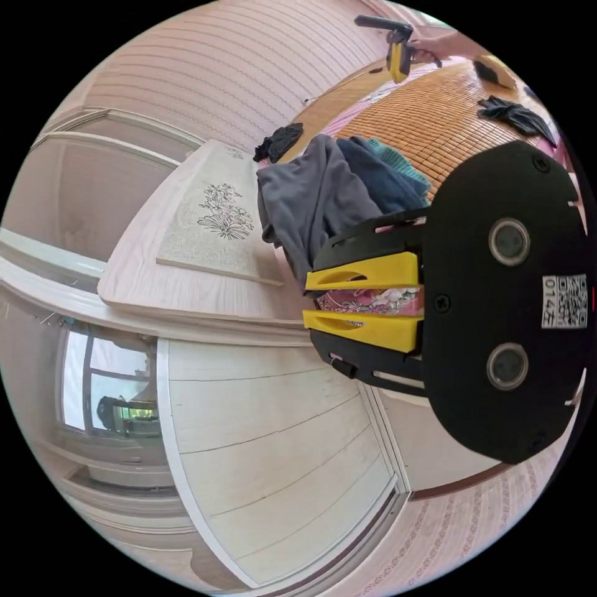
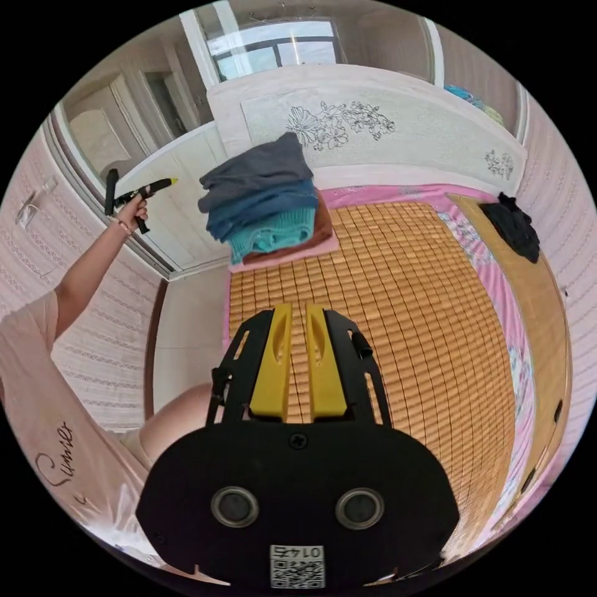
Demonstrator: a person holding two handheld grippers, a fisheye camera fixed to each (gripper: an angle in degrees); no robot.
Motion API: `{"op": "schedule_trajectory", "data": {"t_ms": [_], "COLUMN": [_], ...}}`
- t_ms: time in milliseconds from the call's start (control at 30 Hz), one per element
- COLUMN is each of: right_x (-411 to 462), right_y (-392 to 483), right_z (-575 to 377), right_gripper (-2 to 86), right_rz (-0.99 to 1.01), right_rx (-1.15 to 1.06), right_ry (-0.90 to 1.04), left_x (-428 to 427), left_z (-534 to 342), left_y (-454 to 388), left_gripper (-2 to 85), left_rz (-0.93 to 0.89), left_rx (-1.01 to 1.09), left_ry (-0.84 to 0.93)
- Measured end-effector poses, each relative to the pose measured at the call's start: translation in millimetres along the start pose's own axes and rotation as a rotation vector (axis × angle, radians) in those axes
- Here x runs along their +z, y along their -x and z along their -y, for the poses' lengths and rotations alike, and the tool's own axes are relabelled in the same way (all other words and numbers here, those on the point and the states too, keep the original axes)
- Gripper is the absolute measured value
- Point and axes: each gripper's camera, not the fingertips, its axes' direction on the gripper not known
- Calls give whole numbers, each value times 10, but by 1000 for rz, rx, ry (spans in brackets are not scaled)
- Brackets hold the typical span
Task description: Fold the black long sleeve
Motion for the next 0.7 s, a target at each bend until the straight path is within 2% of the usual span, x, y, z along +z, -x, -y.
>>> {"op": "schedule_trajectory", "data": {"t_ms": [67,133,167,233,300,433,533,600,700], "right_x": [-285,-574,-787,-1083,-1402,-1745,-1966,-2156,-2419], "right_y": [-76,-171,-209,-201,-60,257,371,367,265], "right_z": [-882,-1800,-2420,-3305,-4314,-5242,-5562,-5623,-5623], "right_gripper": [47,62,74,89,102,106,107,109,109], "right_rz": [-141,-256,-290,-297,-285,-270,-231,-253,-284], "right_rx": [81,222,336,516,753,956,998,964,917], "right_ry": [52,132,161,197,240,214,156,138,113], "left_x": [-208,-410,-443,-505,-463,-271,-239,-133,93], "left_z": [-257,-797,-964,-1682,-2200,-3174,-3554,-3641,-3686], "left_y": [-215,-718,-851,-1384,-1817,-2960,-3756,-4172,-4762], "left_gripper": [52,52,52,51,50,51,60,66,67], "left_rz": [-49,-163,-227,-530,-690,-963,-983,-984,-892], "left_rx": [140,356,395,485,515,572,710,722,743], "left_ry": [-14,66,96,220,316,557,595,627,596]}}
